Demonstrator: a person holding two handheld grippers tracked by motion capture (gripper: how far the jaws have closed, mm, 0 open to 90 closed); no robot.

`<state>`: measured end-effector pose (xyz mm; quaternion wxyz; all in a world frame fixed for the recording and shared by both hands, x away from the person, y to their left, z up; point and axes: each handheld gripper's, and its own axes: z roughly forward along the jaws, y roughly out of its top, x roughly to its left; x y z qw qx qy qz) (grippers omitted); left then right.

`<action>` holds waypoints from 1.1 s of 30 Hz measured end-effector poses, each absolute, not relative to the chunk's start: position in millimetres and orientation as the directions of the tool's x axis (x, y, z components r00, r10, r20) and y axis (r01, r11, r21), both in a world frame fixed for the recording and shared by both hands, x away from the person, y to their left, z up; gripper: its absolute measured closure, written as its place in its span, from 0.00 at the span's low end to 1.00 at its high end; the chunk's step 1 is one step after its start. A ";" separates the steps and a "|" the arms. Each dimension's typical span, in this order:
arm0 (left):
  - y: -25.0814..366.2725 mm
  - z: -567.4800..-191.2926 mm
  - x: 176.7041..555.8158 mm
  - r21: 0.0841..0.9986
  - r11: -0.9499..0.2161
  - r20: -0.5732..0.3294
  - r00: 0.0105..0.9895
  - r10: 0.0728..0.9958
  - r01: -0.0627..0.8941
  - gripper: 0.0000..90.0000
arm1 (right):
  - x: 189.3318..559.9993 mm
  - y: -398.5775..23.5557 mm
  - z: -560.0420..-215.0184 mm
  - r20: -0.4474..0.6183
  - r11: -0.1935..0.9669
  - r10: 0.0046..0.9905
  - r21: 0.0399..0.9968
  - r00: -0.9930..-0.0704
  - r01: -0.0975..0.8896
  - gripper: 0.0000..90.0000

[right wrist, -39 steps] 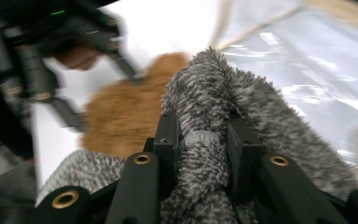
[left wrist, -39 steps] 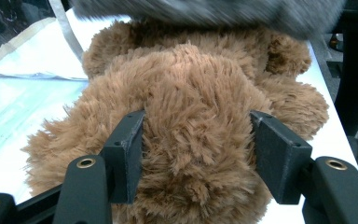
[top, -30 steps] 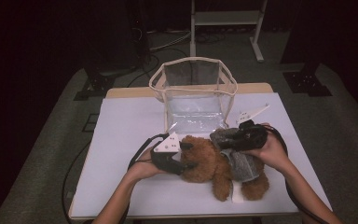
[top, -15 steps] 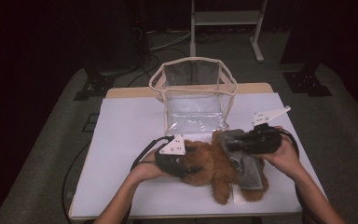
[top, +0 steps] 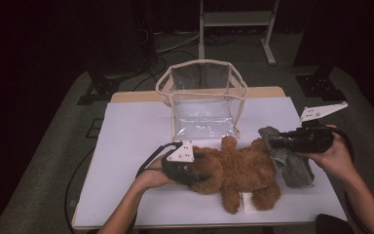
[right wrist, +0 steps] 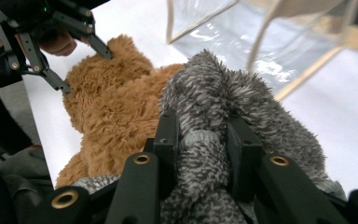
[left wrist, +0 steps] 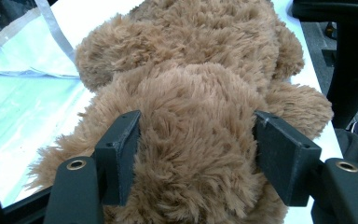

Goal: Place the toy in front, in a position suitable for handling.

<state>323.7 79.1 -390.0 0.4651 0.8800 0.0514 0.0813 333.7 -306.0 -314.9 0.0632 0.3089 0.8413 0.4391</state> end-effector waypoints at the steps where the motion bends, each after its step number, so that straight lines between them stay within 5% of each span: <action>1: 79.1 -389.7 323.8 0.828 -0.561 0.092 0.982 0.166 0.017 0.38 | 335.9 -302.0 -319.3 0.176 0.424 0.569 0.774 -0.803 0.470 0.76; 12: 86.3 -366.6 336.6 0.823 -0.567 0.082 0.981 0.177 0.034 0.33 | 343.3 -233.0 -369.7 0.248 0.453 0.434 0.771 -0.866 0.448 0.77; 19: 73.2 -381.7 327.8 0.779 -0.627 0.074 0.991 0.115 0.015 0.36 | 316.6 -238.9 -368.5 0.222 0.464 0.399 0.788 -0.890 0.404 0.77; 28: 77.2 -380.1 318.3 0.771 -0.636 0.087 0.991 0.101 -0.003 0.39 | 346.1 -234.7 -360.5 0.235 0.439 0.419 0.793 -0.877 0.422 0.77; 33: 83.2 -373.8 326.5 0.808 -0.586 0.056 0.983 0.173 0.057 0.15 | 327.4 -229.9 -382.1 0.239 0.432 0.417 0.796 -0.877 0.423 0.77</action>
